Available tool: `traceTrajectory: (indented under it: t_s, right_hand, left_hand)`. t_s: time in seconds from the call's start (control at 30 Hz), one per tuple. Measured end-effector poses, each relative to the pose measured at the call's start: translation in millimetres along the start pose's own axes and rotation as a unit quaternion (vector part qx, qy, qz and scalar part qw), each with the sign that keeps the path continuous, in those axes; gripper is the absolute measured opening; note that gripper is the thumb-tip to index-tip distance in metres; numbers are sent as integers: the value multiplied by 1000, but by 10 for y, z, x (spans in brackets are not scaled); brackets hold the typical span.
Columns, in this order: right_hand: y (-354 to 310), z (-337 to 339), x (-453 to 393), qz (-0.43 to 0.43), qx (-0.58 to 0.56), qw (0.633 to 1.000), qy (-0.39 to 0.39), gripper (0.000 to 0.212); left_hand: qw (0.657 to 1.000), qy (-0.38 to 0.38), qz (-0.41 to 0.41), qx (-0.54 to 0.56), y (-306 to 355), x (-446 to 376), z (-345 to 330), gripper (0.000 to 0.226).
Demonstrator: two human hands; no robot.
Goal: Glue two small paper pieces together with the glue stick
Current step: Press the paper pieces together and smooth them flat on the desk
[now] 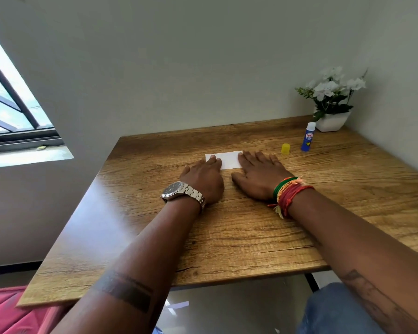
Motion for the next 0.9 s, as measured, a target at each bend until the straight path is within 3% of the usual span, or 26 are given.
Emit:
traceTrajectory:
  t_s: [0.2, 0.33, 0.43, 0.53, 0.7, 0.9]
  right_hand:
    - [-42, -76, -10, -60, -33, 997, 41, 90]
    - [-65, -61, -13, 16, -20, 994, 109, 83]
    - [-90, -43, -81, 44, -16, 996, 82, 74]
    - [-86, -36, -163, 6, -34, 998, 53, 69]
    - [-76, -6, -207, -77, -67, 993, 57, 75]
    - [-79, -28, -207, -74, -69, 993, 57, 78]
  left_hand:
    - [1000, 4, 1, -3, 4, 14, -8, 61]
    - [1000, 11, 2, -9, 5, 0, 9, 59]
    - [1000, 11, 1, -6, 15, -16, 12, 58]
    - [1000, 9, 8, 1, 7, -23, 9, 60]
    - [1000, 20, 7, 2, 13, -17, 18, 58]
    - [998, 57, 31, 12, 49, -2, 36, 56]
Point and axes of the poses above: each hand's wrist, its own x-axis away from the middle knuckle, its own z-axis out of the back of the hand, y = z × x, the point moved 1 cm from there along -x, towards the middle knuckle
